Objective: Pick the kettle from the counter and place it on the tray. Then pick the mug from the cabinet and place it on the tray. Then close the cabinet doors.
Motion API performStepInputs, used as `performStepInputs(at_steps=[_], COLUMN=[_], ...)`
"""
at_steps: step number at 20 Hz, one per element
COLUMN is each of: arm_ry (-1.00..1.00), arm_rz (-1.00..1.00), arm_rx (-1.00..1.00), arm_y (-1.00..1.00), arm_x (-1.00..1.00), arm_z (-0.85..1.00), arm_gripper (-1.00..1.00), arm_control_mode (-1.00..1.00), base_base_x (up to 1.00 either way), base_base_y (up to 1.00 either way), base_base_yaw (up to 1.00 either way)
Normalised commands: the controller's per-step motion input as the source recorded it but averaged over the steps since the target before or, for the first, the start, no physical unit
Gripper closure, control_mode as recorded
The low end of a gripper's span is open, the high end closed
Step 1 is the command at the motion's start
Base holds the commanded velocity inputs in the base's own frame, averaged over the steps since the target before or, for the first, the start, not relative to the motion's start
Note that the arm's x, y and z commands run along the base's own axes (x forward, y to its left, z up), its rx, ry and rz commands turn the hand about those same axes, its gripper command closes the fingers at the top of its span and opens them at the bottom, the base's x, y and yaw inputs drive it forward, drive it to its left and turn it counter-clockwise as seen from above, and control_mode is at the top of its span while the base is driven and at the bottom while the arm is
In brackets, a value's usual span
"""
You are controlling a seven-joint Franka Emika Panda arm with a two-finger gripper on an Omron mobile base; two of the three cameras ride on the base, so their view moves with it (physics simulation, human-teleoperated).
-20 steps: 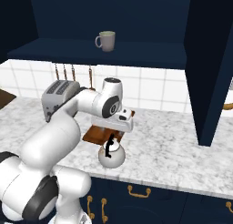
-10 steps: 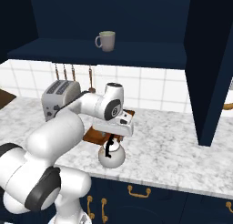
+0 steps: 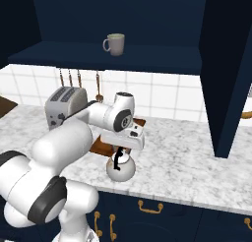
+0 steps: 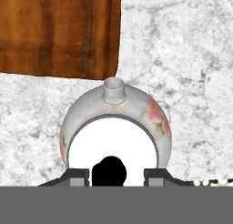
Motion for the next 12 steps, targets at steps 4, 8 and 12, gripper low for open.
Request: performStepInputs(at_steps=[4, 8, 12], arm_ry=[0.00, -0.13, -0.09], arm_rz=[0.00, 0.00, 0.00], arm_rx=[0.00, 0.01, 0.00], arm_y=[0.05, 0.14, 0.13], arm_x=[-0.01, 0.00, 0.00], arm_z=[0.18, 0.79, 0.68], arm_gripper=[1.00, 1.00, 1.00], arm_control_mode=[-1.00, -1.00, -1.00], base_base_x=[0.00, 0.00, 0.00], base_base_y=[0.00, 0.00, 0.00], base_base_yaw=[0.00, 0.00, 0.00])
